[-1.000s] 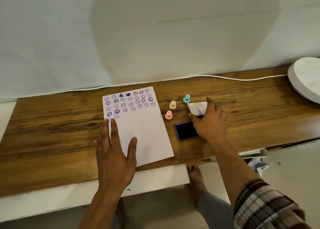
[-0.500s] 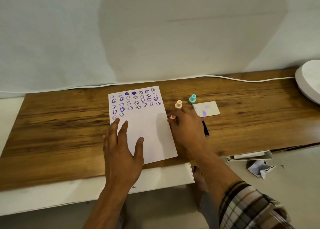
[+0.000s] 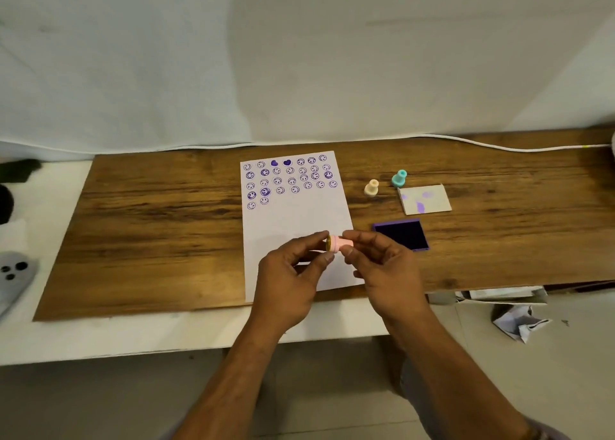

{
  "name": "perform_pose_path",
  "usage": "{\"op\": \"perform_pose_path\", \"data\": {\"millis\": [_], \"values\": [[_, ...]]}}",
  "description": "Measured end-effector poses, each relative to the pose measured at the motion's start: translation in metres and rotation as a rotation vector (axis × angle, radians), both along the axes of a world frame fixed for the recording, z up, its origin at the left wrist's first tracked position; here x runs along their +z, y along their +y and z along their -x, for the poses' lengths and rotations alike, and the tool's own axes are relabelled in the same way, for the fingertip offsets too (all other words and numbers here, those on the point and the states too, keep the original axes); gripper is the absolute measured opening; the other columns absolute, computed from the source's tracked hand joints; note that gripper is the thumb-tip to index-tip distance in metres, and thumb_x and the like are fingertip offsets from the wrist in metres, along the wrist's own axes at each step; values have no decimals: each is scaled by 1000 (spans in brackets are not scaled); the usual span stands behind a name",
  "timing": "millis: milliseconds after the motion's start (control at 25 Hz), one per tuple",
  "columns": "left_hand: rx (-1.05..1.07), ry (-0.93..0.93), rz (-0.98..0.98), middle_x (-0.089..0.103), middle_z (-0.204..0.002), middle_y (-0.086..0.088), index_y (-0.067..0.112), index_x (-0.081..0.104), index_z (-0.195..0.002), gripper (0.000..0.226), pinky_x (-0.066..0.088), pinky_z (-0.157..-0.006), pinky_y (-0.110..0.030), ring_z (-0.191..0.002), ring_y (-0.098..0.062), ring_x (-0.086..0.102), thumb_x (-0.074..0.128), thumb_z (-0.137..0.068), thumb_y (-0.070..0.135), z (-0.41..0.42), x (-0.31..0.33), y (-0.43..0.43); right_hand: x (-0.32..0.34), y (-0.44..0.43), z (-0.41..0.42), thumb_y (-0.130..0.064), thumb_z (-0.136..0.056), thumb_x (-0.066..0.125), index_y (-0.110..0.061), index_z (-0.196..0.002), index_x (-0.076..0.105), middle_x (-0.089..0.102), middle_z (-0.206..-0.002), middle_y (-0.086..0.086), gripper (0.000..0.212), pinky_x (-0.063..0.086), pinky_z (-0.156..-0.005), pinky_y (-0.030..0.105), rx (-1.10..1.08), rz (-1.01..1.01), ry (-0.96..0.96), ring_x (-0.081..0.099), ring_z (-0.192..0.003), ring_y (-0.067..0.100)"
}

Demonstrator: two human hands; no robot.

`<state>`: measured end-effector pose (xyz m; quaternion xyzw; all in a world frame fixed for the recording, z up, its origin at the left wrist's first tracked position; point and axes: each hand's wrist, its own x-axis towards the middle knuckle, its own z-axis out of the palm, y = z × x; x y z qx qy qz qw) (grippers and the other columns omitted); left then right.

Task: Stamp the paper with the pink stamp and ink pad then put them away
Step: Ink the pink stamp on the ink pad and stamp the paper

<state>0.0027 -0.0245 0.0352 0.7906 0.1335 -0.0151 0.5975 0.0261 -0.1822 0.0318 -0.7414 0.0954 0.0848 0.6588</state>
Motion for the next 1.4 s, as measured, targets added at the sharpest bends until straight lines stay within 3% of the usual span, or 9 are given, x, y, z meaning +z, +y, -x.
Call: {"op": "perform_pose_path", "data": {"millis": [120, 240, 440, 680, 800, 880, 1040, 1200, 1400], "values": [[17, 24, 6, 80, -113, 10, 35, 75, -120, 32, 60, -93, -25, -101, -10, 75, 78, -89, 28, 0, -2, 1, 0, -2, -4, -22, -86, 80, -39, -104, 77, 79, -99, -23, 25, 60, -74, 15, 31, -35, 7, 73, -97, -2], [31, 20, 16, 80, -109, 9, 32, 76, -114, 25, 61, -94, -31, -98, -10, 76, 76, -91, 24, -3, -5, 3, -2, -1, -6, -33, -77, 81, -30, -105, 80, 82, -99, -9, 29, 61, -72, 19, -15, -205, 108, 78, -94, 10], [79, 6, 19, 81, -107, 10, 26, 80, -111, 19, 62, -95, -31, -100, -10, 76, 71, -95, 24, -3, -10, -2, -4, 0, -9, -33, -72, 81, -28, -90, 84, 82, -96, 1, 19, 62, -74, 24, -9, -272, 144, 78, -93, 20], [140, 6, 192, 80, -99, 24, 45, 78, -99, 16, 61, -88, -23, -99, -3, 76, 74, -91, 31, -5, -7, -4, -2, 4, -10, -29, -85, 78, -33, -105, 81, 81, -101, -12, 20, 61, -72, 20, 147, -165, 46, 76, -96, 9], [127, 38, 153, 76, -99, 34, 45, 74, -105, 25, 57, -82, -9, -100, 10, 70, 83, -82, 37, -5, -6, -8, -3, 4, -11, -23, -86, 78, -25, -105, 81, 81, -104, -4, 19, 62, -78, 25, 24, -273, 103, 77, -100, 15], [134, 44, 123, 75, -92, 37, 46, 73, -100, 26, 54, -81, -9, -97, 11, 70, 84, -83, 30, -5, -7, -9, -4, 4, -11, -26, -81, 78, -23, -104, 81, 82, -106, -1, 24, 62, -80, 28, -8, -352, 158, 77, -102, 18], [189, 62, 184, 78, -97, 26, 43, 76, -99, 24, 59, -91, -23, -97, 2, 74, 83, -84, 26, -6, -7, -9, -5, 7, -10, -28, -80, 77, -24, -105, 81, 82, -106, -3, 26, 61, -77, 23, -3, -337, 142, 76, -103, 16], [204, 111, 323, 83, -105, 5, 28, 82, -105, 21, 62, -96, -38, -100, -15, 79, 81, -85, 22, -7, -6, -8, -6, 7, -11, -28, -81, 76, -29, -107, 80, 81, -108, -6, 27, 61, -80, 23, 6, -313, 99, 75, -106, 12], [272, 221, 714, 83, -105, -11, 14, 85, -97, 15, 64, -84, -30, -102, -27, 79, 77, -84, 15, -10, -10, 0, -4, 3, -17, -22, -90, 77, -37, -107, 78, 80, -109, -16, 23, 60, -75, 19, -25, -174, 48, 72, -106, 4]]}}
